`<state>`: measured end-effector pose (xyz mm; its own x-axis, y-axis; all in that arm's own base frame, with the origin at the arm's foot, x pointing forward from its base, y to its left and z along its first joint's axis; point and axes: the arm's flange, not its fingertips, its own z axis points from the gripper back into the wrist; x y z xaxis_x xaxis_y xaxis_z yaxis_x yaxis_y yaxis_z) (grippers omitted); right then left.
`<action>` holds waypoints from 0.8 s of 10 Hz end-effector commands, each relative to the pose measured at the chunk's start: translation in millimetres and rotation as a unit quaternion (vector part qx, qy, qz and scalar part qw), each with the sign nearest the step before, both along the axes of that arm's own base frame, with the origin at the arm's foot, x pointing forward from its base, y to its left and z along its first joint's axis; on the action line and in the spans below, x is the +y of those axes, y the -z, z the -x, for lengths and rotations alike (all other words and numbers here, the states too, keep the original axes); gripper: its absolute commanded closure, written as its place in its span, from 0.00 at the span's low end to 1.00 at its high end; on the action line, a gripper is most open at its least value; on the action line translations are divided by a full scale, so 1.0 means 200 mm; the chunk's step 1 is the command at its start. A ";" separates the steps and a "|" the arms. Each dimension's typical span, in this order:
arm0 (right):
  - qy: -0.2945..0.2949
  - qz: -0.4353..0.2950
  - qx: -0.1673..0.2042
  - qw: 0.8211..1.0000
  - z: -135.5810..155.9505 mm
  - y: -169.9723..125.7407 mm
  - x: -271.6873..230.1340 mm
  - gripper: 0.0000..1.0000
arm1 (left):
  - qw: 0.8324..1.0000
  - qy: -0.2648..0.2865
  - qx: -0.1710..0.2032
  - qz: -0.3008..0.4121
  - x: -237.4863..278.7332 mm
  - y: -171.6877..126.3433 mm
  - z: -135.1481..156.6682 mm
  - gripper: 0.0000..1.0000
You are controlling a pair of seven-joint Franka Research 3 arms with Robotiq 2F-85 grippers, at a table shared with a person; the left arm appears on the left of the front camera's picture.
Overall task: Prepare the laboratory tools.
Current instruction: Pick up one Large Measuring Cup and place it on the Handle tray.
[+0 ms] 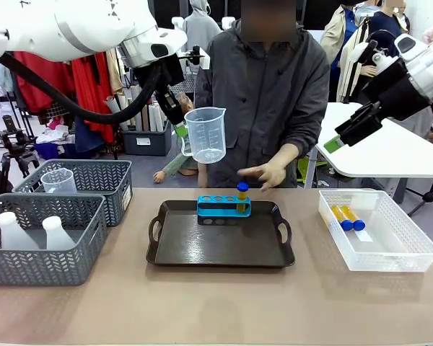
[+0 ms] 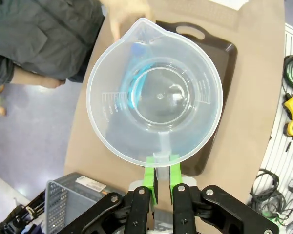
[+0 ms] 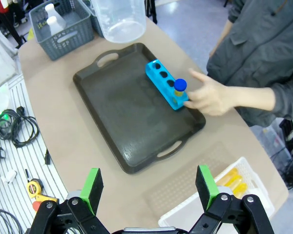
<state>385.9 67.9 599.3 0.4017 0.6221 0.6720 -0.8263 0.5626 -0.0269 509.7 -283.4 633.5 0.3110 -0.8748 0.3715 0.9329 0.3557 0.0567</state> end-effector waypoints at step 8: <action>-0.011 -0.015 -0.002 1.000 0.00 0.01 0.00 0.00 | 0.992 0.106 0.017 -0.063 -0.51 0.22 -0.07 1.00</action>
<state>385.8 68.1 599.2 0.4018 0.6227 0.6715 -0.8265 0.5622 -0.0268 508.3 -381.4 590.2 0.1410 -0.9504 0.2772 0.9879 0.1535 0.0240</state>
